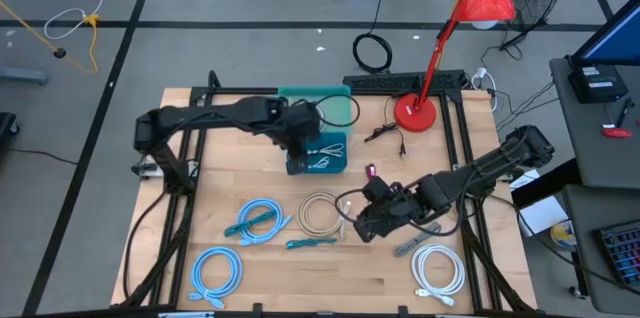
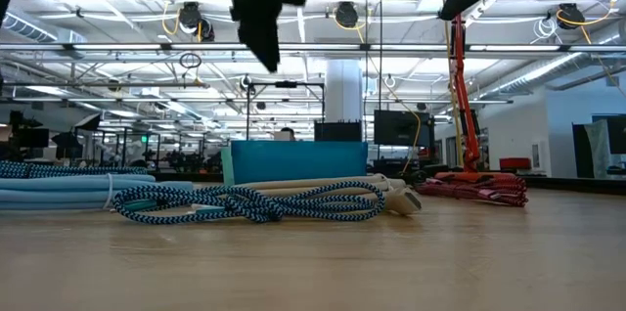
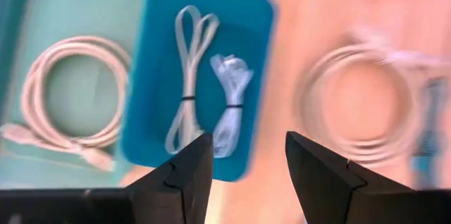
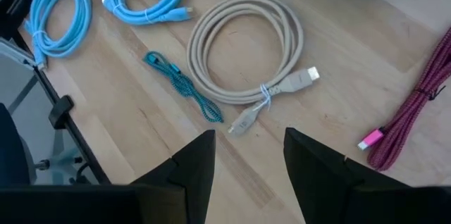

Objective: Pick & Place USB Port
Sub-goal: Put the top blue charger cable into the blue bin

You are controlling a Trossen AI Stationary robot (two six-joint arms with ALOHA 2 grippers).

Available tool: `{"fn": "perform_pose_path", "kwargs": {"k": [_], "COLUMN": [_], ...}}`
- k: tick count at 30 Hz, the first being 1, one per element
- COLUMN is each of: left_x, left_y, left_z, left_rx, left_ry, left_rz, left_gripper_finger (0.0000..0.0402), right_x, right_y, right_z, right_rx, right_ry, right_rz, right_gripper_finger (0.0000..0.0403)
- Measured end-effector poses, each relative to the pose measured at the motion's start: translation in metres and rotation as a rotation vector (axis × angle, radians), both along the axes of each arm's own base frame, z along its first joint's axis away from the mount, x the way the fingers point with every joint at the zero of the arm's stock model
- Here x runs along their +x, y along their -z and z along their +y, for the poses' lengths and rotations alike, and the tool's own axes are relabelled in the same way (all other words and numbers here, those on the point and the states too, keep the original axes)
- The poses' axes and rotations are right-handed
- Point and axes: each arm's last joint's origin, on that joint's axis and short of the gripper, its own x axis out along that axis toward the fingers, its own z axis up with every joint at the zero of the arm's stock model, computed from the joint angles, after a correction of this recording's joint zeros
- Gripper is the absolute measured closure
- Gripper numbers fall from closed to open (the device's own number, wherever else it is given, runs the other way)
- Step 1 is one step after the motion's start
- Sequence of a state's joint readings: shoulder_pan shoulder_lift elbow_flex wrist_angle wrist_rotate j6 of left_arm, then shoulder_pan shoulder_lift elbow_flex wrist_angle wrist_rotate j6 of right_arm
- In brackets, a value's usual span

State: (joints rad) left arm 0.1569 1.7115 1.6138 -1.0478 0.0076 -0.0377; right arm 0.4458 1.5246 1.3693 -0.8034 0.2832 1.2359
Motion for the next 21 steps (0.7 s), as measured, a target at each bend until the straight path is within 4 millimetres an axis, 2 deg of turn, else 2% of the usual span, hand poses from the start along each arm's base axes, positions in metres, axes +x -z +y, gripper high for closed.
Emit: {"fn": "perform_pose_path", "kwargs": {"k": [4,8,15,21], "left_x": [-0.012,-0.019,-0.029,-0.053], "left_y": [-0.021,-0.03,-0.027,-0.013], "left_z": [-0.027,-0.061,-0.126,-0.168], "left_rx": [-0.072,-0.119,-0.152,-0.038], "left_ry": [-0.002,0.009,0.038,-0.07], "left_rz": [-0.064,-0.08,-0.035,0.052], "left_gripper_finger": [0.022,0.022,0.022,0.022], "right_x": [0.0,0.0,0.0,0.0], "right_y": [0.0,0.0,0.0,0.0], "right_z": [0.0,0.0,-0.001,-0.001], "right_rx": [-0.006,-0.016,-0.033,-0.038], "right_ry": [-0.007,-0.021,-0.044,-0.049], "right_rz": [0.001,0.002,0.007,0.011], "right_gripper_finger": [0.0241,0.0241,0.0241,0.0241]}}
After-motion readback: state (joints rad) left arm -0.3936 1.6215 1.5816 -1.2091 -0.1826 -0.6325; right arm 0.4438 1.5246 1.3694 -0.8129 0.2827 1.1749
